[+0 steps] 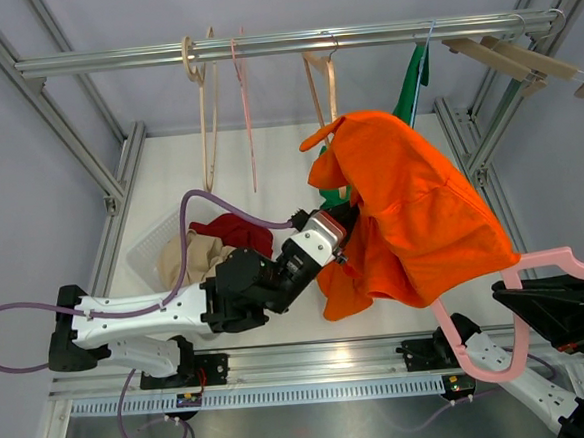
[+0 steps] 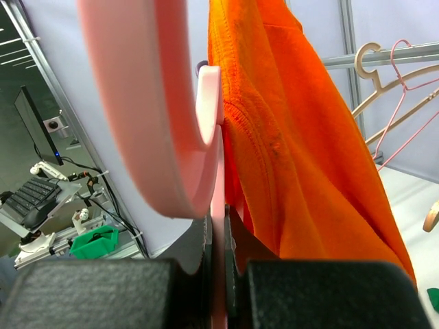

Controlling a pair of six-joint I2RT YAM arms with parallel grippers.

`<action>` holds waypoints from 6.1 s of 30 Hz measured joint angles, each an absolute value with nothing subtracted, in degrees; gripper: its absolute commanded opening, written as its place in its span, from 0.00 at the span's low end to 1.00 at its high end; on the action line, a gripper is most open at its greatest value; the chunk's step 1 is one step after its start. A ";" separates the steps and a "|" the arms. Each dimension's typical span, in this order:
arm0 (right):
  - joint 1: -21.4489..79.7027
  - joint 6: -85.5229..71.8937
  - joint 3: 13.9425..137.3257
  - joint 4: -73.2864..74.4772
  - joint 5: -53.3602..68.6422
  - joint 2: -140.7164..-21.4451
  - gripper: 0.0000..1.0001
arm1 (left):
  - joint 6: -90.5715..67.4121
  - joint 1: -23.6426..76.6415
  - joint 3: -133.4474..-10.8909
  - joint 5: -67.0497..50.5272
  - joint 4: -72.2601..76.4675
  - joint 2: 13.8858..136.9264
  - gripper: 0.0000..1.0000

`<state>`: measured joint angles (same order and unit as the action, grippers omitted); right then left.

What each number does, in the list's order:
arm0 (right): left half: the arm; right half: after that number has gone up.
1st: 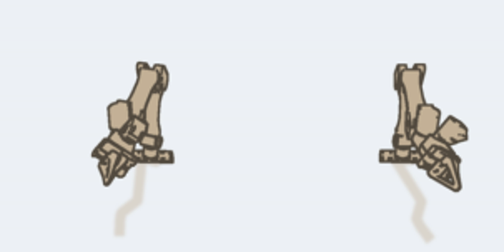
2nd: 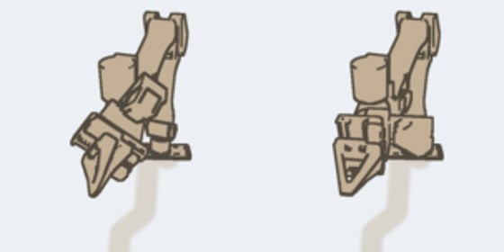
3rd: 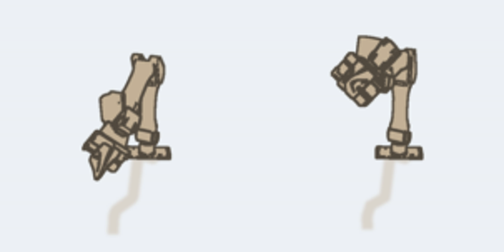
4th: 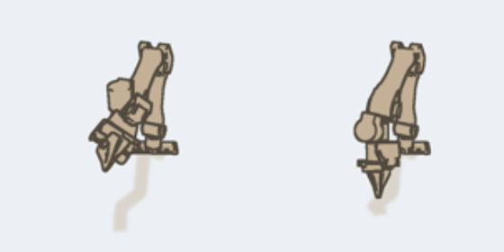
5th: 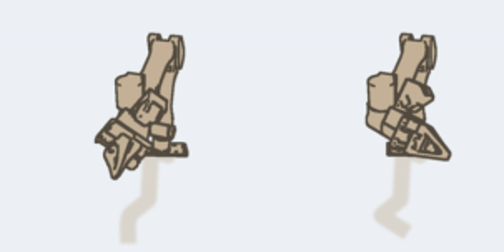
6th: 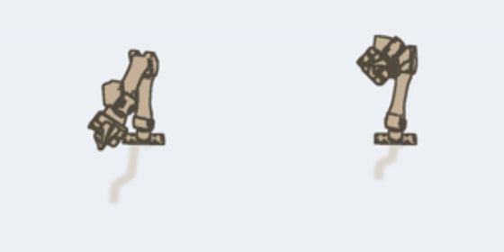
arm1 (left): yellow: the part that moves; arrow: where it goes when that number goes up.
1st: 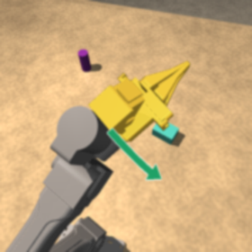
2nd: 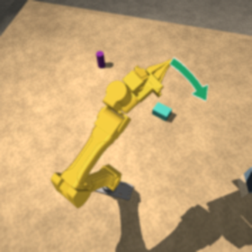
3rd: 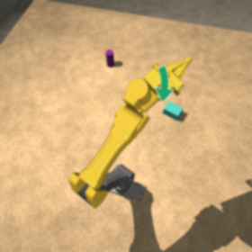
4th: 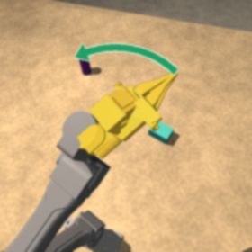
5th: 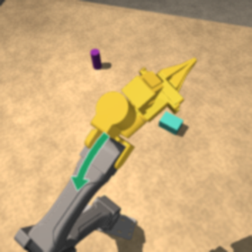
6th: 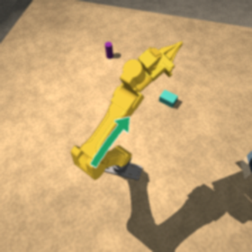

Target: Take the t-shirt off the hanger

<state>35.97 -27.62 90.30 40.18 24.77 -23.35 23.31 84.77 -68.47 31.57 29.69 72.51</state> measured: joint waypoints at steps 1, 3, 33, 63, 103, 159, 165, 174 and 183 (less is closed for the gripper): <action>35.97 -27.62 90.30 40.23 24.73 -23.35 0.00 | 23.24 84.79 -68.47 31.22 29.61 72.49 0.00; 35.97 -27.59 90.30 40.40 24.51 -23.33 0.00 | 22.85 84.77 -68.45 30.96 29.39 72.40 0.00; 35.97 -26.70 75.66 60.31 17.37 -17.26 0.00 | 13.08 84.58 -99.66 31.79 -5.30 48.71 0.00; 35.97 -23.05 77.91 56.75 13.72 -26.76 0.00 | 30.04 84.53 -56.51 56.53 8.88 22.33 0.00; 35.97 -12.10 89.71 48.05 -18.28 -64.25 0.00 | -35.88 80.38 -45.54 75.24 -48.95 25.36 0.00; 24.77 2.37 124.42 42.24 -12.29 -97.27 0.00 | -24.36 19.49 -44.07 11.29 -24.56 14.06 0.99; 24.67 1.04 125.25 45.91 -11.22 -99.98 0.00 | -19.66 21.26 -41.78 5.50 -23.68 11.68 0.99; 22.57 -1.69 125.16 42.11 -11.31 -102.96 0.00 | -17.19 23.44 -40.36 -0.01 -23.66 10.92 0.99; 22.48 -4.23 117.43 36.34 -12.49 -99.04 0.37 | -16.25 23.92 -40.27 -3.22 -23.20 10.92 0.99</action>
